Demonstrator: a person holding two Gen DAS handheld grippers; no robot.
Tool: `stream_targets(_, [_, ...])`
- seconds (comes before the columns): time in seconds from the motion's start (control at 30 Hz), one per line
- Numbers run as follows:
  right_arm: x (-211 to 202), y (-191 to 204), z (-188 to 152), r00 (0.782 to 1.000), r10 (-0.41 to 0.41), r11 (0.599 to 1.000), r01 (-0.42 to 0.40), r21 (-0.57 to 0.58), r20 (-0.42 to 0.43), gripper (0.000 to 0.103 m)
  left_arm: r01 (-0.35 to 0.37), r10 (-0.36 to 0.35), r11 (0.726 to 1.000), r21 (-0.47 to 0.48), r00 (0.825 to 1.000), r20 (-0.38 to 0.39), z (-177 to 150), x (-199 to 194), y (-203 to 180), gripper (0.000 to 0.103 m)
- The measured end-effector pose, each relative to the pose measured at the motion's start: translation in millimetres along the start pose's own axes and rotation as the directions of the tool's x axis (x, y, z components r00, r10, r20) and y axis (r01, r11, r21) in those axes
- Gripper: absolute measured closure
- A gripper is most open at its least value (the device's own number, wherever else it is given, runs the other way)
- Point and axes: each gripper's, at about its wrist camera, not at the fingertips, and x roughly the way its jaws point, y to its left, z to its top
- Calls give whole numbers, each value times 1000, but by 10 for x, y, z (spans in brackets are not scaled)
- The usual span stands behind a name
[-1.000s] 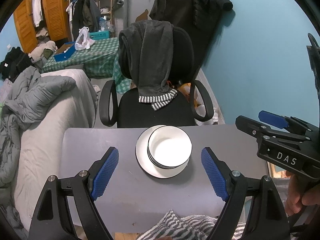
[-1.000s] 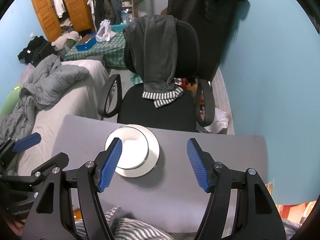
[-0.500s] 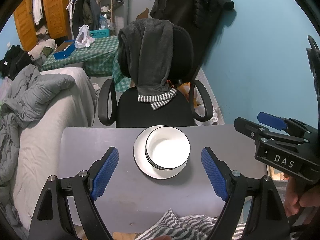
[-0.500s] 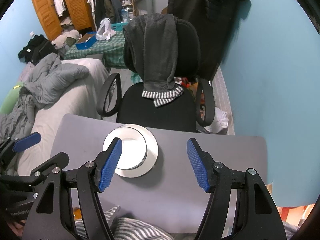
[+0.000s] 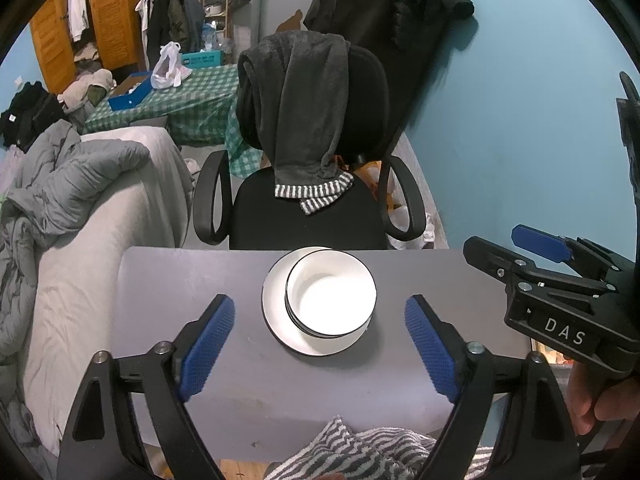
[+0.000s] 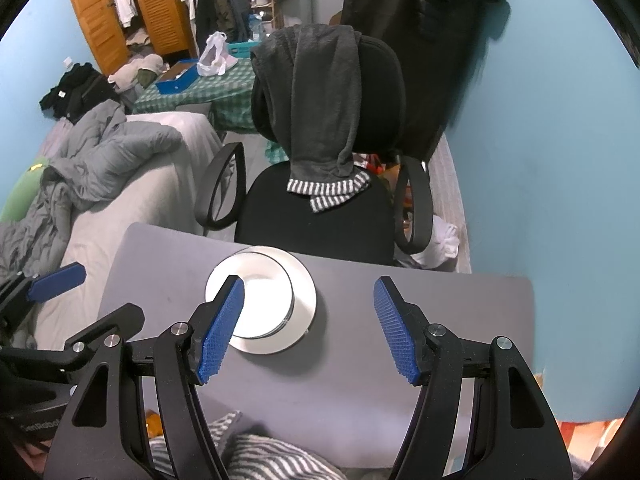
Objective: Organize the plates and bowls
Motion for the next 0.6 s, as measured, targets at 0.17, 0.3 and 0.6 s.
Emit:
stream_targets(0.17, [-17, 17, -14, 1000, 4, 1000, -4, -10, -2, 37, 6, -6, 1000, -14, 1000, 4, -16, -25, 27, 13])
stream_targets(0.3, [-17, 20, -17, 1000, 4, 1000, -4, -17, -6, 37, 11, -11, 1000, -21, 1000, 2, -15, -8, 11, 13])
stream_targets(0.6, [-14, 11, -25, 1000, 4, 1000, -4, -21, -9, 37, 15, -15, 1000, -21, 1000, -9, -12, 8, 4, 13])
